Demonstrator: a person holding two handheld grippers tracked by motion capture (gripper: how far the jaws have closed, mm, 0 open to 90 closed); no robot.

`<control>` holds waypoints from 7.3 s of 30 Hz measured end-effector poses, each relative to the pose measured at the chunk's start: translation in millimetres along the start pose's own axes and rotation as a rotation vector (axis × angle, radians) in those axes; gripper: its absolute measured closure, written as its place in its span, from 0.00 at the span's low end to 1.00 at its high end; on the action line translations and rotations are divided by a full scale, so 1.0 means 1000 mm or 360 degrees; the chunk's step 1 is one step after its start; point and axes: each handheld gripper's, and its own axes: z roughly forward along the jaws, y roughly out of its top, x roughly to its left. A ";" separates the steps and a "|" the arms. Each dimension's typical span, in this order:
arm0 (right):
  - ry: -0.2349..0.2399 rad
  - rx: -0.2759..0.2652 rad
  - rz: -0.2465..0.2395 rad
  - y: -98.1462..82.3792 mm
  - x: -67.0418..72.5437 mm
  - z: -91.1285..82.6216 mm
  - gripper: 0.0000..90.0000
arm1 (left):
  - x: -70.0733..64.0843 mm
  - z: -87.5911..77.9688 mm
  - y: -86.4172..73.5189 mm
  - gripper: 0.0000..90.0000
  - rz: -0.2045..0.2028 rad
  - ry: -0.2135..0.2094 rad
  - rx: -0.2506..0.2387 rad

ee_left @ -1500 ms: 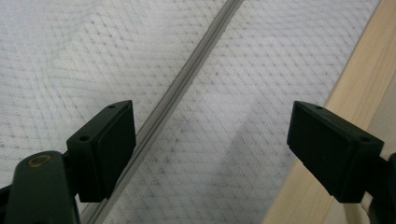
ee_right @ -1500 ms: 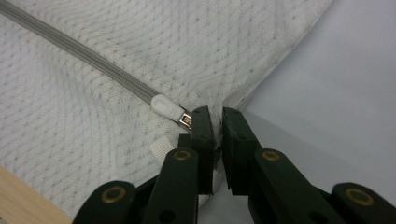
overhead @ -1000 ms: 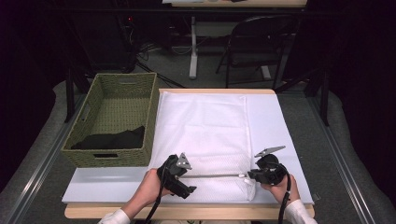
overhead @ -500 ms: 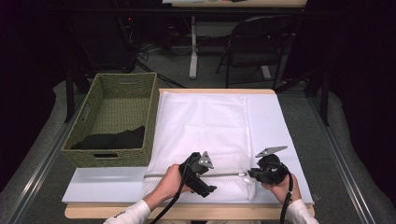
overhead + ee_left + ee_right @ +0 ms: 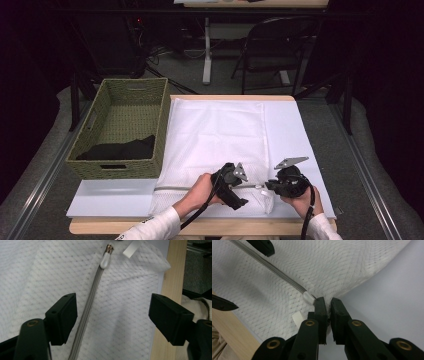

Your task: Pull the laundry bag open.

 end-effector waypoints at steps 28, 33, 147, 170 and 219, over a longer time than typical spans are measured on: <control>-0.0030 -0.0035 -0.0061 0.002 0.005 -0.002 0.94 | 0.001 0.039 0.031 0.75 -0.0002 0.0091 0.0073; -0.0030 -0.0037 -0.0070 0.002 0.006 -0.001 0.94 | 0.001 0.040 0.031 0.81 -0.0003 0.0086 0.0062; -0.0021 0.0072 0.0031 -0.001 0.004 0.007 0.94 | 0.005 0.048 0.018 0.96 -0.0146 0.0113 -0.0027; -0.0030 0.0089 0.0034 -0.001 0.002 0.007 0.94 | 0.010 0.043 0.010 0.96 -0.0185 0.0123 -0.0030; -0.0081 0.0113 0.0032 -0.001 -0.001 0.006 0.94 | 0.028 0.017 -0.022 0.96 -0.0229 0.0207 0.0025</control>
